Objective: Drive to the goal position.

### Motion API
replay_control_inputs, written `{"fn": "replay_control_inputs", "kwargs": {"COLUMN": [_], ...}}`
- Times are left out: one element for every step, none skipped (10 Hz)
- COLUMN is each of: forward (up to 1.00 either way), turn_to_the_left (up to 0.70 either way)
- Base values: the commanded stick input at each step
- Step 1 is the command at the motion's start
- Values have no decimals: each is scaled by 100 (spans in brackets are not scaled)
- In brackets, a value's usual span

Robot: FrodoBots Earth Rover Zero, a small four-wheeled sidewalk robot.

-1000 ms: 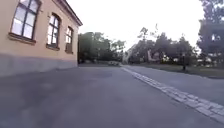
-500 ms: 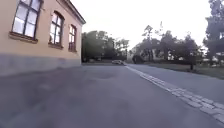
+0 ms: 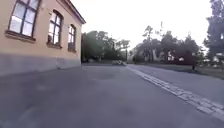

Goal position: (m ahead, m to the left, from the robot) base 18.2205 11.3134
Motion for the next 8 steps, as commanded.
{"fn": "replay_control_inputs", "kwargs": {"forward": [50,50,50,50,50,50,50,50], "turn_to_the_left": [0,0,0,0,0,0,0,0]}}
